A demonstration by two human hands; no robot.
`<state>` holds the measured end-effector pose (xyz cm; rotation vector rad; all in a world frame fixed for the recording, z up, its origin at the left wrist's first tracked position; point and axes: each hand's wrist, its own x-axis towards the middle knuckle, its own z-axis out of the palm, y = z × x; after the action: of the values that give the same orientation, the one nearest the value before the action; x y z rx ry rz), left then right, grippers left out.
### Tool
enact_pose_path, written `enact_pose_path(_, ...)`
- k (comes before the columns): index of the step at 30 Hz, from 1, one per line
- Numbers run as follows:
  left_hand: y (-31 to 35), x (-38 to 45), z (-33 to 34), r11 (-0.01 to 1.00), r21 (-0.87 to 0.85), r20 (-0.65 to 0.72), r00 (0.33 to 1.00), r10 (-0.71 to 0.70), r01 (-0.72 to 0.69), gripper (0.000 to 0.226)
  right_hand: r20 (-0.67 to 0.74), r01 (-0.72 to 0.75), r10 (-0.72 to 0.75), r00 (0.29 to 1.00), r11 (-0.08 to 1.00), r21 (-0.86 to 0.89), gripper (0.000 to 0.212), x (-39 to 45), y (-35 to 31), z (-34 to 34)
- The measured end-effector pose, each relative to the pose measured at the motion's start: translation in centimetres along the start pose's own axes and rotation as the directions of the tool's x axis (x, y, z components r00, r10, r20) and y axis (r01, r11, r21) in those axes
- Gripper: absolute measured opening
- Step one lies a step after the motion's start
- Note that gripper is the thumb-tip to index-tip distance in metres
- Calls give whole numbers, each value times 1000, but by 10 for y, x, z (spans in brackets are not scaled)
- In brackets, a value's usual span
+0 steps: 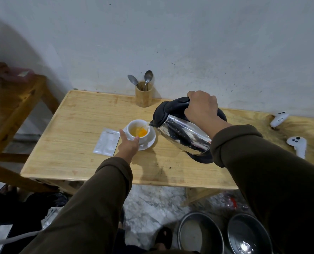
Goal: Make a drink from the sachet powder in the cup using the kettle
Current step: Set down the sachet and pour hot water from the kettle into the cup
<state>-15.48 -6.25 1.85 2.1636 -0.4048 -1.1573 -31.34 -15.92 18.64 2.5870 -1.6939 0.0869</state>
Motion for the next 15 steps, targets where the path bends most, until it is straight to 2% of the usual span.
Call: enact_pose_path(15,2,-5,0,1000,17,12,1000,4,-4,82,-3,2,-2,1000,1000,10,20,1,3,3)
